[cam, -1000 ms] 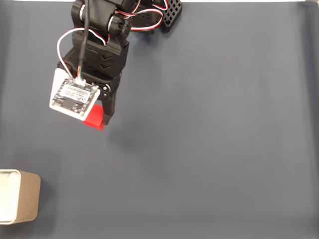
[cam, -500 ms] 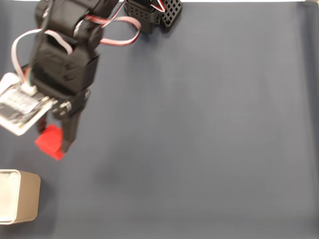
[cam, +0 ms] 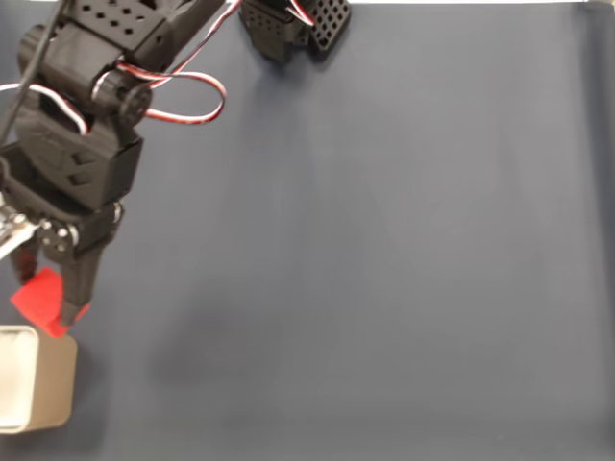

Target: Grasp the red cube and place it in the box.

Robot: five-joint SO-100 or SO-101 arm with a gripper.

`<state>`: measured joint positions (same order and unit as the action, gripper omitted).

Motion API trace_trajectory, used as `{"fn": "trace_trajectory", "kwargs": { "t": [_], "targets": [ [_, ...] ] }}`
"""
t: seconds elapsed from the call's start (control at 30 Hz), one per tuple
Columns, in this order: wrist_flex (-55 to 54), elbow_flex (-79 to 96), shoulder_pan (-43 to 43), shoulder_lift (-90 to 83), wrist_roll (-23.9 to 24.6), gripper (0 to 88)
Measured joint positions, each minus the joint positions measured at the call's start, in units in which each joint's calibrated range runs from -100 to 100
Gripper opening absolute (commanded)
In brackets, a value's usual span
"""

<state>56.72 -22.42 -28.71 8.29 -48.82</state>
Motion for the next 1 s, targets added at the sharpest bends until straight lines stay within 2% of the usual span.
{"fn": "trace_trajectory", "kwargs": {
  "t": [1.0],
  "targets": [
    [0.32,-32.28,-2.0,23.36,1.56,0.1]
  ]
}}
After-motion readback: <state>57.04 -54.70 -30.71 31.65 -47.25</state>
